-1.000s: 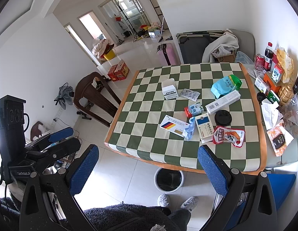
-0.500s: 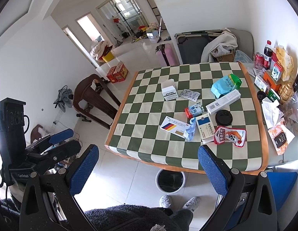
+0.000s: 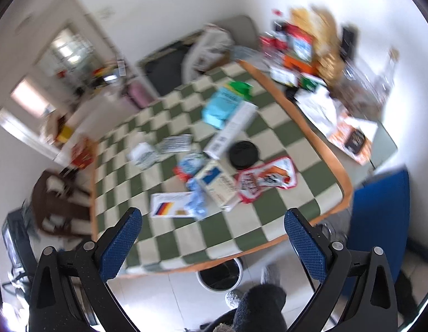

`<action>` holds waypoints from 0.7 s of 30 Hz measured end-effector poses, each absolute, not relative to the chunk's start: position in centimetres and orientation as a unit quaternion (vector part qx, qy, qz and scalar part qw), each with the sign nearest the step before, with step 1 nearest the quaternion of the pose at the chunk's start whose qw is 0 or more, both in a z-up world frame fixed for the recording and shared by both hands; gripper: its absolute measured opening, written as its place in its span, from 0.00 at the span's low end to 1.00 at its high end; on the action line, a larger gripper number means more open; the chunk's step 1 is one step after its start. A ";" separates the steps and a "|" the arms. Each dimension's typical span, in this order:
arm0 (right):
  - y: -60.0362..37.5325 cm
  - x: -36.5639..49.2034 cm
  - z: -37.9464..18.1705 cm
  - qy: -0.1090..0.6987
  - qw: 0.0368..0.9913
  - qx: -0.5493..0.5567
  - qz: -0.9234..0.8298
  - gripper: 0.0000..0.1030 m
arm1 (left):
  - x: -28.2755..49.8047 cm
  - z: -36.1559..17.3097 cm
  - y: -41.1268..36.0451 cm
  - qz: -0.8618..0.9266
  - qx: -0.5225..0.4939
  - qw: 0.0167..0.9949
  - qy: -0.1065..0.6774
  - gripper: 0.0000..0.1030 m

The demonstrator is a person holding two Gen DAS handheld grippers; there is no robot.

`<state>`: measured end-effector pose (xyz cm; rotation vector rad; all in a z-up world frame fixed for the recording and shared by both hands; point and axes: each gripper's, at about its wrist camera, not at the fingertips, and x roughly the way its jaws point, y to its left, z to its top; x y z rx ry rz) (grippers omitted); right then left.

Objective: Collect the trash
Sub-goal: 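Grasp the striped white medicine box with left tool while right tool grasps blue-label medicine box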

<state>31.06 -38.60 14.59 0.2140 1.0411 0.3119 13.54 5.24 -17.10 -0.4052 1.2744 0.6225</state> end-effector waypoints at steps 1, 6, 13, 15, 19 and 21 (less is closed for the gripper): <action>-39.6 32.7 13.4 0.498 0.848 0.108 0.143 1.00 | 14.9 -19.0 5.8 0.284 -0.203 0.722 0.598 1.00; -38.4 41.3 6.9 0.545 0.822 0.105 0.127 0.86 | 19.4 -26.0 8.5 0.293 -0.303 0.642 0.641 1.00; -33.7 52.2 -0.5 0.613 0.774 0.047 0.151 0.82 | 23.2 -35.5 12.1 0.318 -0.475 0.516 0.638 1.00; -32.4 53.9 -1.9 0.627 0.763 0.031 0.156 0.82 | 23.5 -37.4 12.7 0.329 -0.513 0.483 0.629 1.00; -30.1 56.4 -4.3 0.646 0.744 -0.008 0.168 0.82 | 23.9 -39.2 13.2 0.347 -0.546 0.447 0.618 0.92; -29.2 56.9 -5.0 0.650 0.738 -0.027 0.178 0.82 | 24.4 -39.5 13.1 0.354 -0.530 0.445 0.629 0.84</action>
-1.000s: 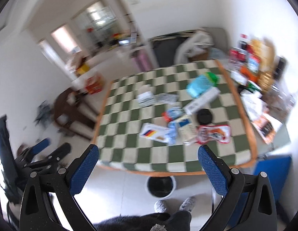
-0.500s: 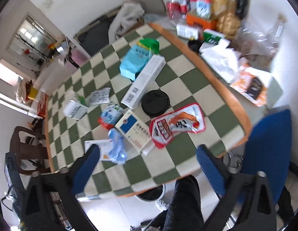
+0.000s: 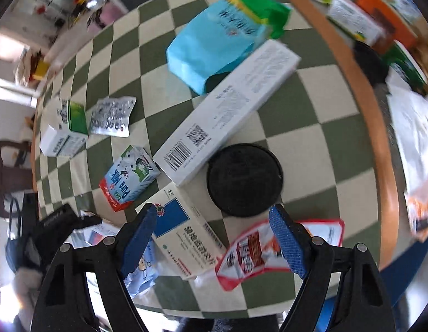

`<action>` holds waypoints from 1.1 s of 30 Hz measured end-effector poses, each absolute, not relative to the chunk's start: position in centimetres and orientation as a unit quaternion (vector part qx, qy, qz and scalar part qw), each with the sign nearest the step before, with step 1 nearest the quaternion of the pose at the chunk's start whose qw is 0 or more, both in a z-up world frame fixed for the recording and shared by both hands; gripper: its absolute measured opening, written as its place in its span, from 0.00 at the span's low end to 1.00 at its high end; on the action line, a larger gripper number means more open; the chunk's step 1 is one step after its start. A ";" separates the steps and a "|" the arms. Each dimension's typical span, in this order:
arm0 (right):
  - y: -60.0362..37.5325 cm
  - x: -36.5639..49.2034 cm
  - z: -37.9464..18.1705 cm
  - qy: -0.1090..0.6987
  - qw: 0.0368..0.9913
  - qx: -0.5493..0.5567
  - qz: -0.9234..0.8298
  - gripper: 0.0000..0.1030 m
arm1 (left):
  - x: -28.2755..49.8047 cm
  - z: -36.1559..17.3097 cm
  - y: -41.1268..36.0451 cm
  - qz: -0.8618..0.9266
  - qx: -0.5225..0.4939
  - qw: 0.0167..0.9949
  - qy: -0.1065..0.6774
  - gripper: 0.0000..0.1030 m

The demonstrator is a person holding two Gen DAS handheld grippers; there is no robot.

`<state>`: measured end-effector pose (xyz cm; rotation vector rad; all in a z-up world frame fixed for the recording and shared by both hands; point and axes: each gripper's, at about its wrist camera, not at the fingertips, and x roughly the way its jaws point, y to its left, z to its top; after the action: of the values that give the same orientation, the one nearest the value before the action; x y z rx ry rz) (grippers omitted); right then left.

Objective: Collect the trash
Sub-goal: 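Grasp the striped white medicine box with left tool while right tool grasps blue-label medicine box, then lift both held medicine boxes and carry them toward the floor trash bin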

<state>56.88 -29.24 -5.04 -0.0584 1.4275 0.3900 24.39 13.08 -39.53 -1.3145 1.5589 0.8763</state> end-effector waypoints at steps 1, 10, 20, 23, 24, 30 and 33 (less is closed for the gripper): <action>-28.6 57.1 -5.5 0.652 0.735 -0.039 0.184 0.82 | 24.7 -39.6 12.9 0.354 -0.521 0.446 0.636 0.83; -26.3 56.2 -7.6 0.673 0.700 -0.083 0.225 0.82 | 31.4 -35.5 10.9 0.287 -0.262 0.568 0.726 0.82; -22.1 52.1 -11.4 0.687 0.661 -0.151 0.261 0.82 | 32.2 -32.3 12.6 0.271 -0.212 0.575 0.743 0.83; -20.7 51.3 -12.7 0.685 0.656 -0.180 0.262 0.82 | 31.5 -31.7 14.0 0.290 -0.292 0.553 0.724 0.83; -20.1 51.1 -13.3 0.685 0.654 -0.191 0.259 0.82 | 31.4 -31.4 14.4 0.293 -0.317 0.548 0.717 0.82; -17.7 50.1 -16.0 0.688 0.644 -0.220 0.251 0.76 | 33.2 -29.5 13.6 0.260 -0.265 0.581 0.725 0.67; -16.7 49.5 -16.2 0.685 0.649 -0.208 0.256 0.75 | 36.7 -27.4 11.5 0.217 -0.167 0.609 0.745 0.68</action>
<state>49.53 -16.74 -16.22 -0.4727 1.5571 0.5808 36.73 11.49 -27.45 -0.3853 1.7206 0.5009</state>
